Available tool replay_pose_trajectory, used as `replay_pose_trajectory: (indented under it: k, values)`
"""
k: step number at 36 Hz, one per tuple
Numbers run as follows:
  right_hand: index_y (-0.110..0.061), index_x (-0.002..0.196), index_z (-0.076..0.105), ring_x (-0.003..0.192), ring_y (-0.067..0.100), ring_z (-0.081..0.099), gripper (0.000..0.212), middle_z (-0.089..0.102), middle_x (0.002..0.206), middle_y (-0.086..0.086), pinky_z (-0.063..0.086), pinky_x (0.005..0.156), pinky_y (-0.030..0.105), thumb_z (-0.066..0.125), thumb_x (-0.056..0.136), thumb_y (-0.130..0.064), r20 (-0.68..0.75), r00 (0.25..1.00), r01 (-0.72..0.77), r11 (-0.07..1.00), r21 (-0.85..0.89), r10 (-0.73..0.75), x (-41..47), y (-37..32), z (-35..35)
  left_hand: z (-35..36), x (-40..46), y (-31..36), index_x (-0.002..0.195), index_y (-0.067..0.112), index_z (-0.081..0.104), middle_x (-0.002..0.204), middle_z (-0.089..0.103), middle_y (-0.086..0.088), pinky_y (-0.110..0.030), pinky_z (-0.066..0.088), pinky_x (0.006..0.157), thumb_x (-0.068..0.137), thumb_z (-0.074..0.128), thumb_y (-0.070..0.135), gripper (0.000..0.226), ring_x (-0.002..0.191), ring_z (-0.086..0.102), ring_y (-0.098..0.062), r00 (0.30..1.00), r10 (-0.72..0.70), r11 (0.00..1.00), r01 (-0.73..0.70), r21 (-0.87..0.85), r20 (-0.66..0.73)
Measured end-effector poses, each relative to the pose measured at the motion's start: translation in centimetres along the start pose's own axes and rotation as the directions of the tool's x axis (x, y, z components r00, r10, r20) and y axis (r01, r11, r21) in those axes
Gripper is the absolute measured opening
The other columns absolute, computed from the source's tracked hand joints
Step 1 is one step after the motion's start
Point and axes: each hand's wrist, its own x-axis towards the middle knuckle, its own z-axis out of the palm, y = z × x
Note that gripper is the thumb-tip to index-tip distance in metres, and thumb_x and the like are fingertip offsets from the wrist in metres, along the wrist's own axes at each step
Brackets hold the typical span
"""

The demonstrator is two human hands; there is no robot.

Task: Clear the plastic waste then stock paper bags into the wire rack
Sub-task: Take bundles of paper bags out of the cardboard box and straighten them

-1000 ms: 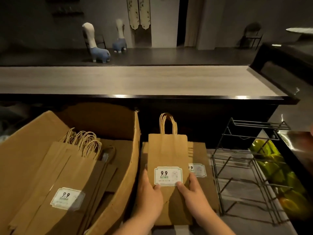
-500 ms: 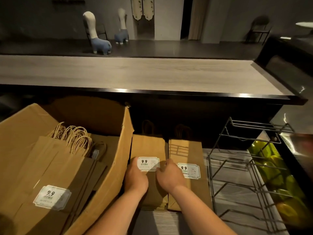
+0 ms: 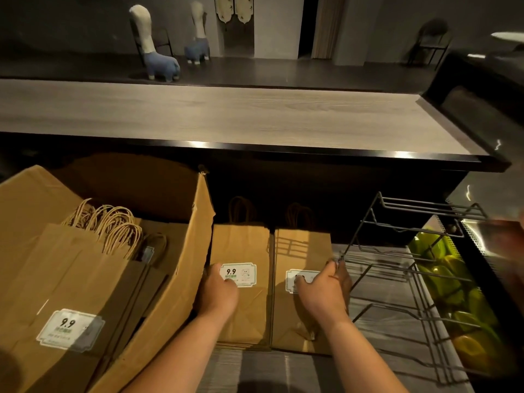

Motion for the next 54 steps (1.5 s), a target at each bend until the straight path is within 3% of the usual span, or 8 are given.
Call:
replay_pose_trajectory:
  k: [6,22,29,36,40,43,49,54]
  values:
    - [-0.011,0.156,-0.002,0.149,0.029,-0.016,0.092,-0.017,0.163,0.006,0.001,0.123,0.044,0.059,0.093,-0.039,-0.038,0.999,0.014,0.997,-0.07,-0.017,0.9,-0.1,0.4,0.2,0.0,0.0,0.134,0.015,0.047,0.127,0.057,-0.006,-0.024,0.04,0.073,0.093,0.06,0.018,0.044,0.103,0.057,-0.022,1.0,0.015,0.999,-0.014,-0.042,0.012]
    - [-0.016,0.155,-0.001,0.135,0.035,0.038,0.099,0.032,0.15,0.014,0.038,0.108,0.041,0.068,0.087,-0.036,0.125,0.991,-0.058,0.998,0.028,0.054,3.1,-0.3,0.7,1.6,1.0,-0.7,0.124,0.02,0.05,0.119,0.058,-0.002,-0.034,0.057,0.079,0.082,0.073,0.02,0.048,0.098,0.06,-0.021,0.999,0.029,0.999,-0.029,-0.015,0.034]
    - [-0.014,0.155,-0.007,0.145,0.034,0.025,0.098,0.012,0.16,0.013,0.028,0.116,0.044,0.064,0.091,-0.039,0.163,0.986,-0.036,0.999,0.002,0.035,2.9,-0.2,1.4,1.7,0.4,-0.8,0.129,0.026,0.045,0.122,0.054,-0.002,-0.04,0.052,0.086,0.074,0.076,0.042,0.065,0.107,0.054,-0.024,0.998,0.044,0.996,-0.047,0.075,0.047]
    - [-0.016,0.153,0.004,0.15,0.035,0.009,0.087,-0.01,0.162,0.009,0.014,0.121,0.05,0.057,0.091,-0.045,0.063,0.993,0.111,0.987,-0.117,-0.104,1.9,0.2,2.4,1.6,-0.8,0.1,0.137,0.026,0.034,0.148,0.03,-0.006,-0.05,0.032,0.108,0.085,0.062,0.045,0.062,0.134,0.031,-0.03,0.996,0.055,0.97,-0.069,0.233,0.066]
    - [-0.015,0.147,0.025,0.149,0.03,0.004,0.064,0.005,0.161,0.009,0.02,0.118,0.041,0.056,0.096,-0.036,-0.027,0.954,0.295,0.949,-0.109,-0.299,0.5,-1.3,1.2,1.0,-2.1,1.6,0.145,0.026,0.029,0.161,-0.001,-0.003,-0.05,0.003,0.118,0.095,0.049,0.043,0.056,0.148,-0.008,-0.029,0.977,0.203,0.935,-0.214,0.283,0.067]
    - [-0.02,0.145,0.033,0.139,0.022,0.032,0.054,0.029,0.152,0.003,0.034,0.111,0.037,0.054,0.098,-0.035,-0.039,0.93,0.367,0.916,0.159,-0.366,-0.4,-3.5,-0.2,-0.2,-3.6,4.2,0.138,0.032,0.037,0.155,0.018,0.003,-0.042,0.021,0.117,0.095,0.05,0.038,0.045,0.145,0.011,-0.023,0.958,0.263,0.953,-0.276,0.122,0.111]
    - [-0.029,0.125,0.045,0.102,0.009,0.062,0.024,0.06,0.121,-0.006,0.055,0.083,0.03,0.049,0.101,-0.034,0.07,0.932,0.225,0.717,0.66,-0.357,-3.2,-9.9,-3.8,-4.2,-6.3,10.3,0.129,0.033,0.046,0.125,0.046,0.013,-0.008,0.039,0.065,0.099,0.048,0.032,0.03,0.101,0.048,-0.002,0.94,0.335,0.89,-0.293,-0.35,0.063]
    - [-0.026,0.111,0.057,0.092,0.008,0.065,0.019,0.065,0.104,-0.004,0.051,0.07,0.022,0.042,0.103,-0.034,-0.006,0.888,0.323,0.613,0.721,-0.461,-6.4,-14.7,-6.3,-8.6,-7.2,12.6,0.115,0.032,0.05,0.114,0.055,0.01,-0.013,0.048,0.075,0.099,0.05,0.022,0.019,0.104,0.055,-0.003,0.932,0.36,0.767,-0.32,-0.556,-0.04]
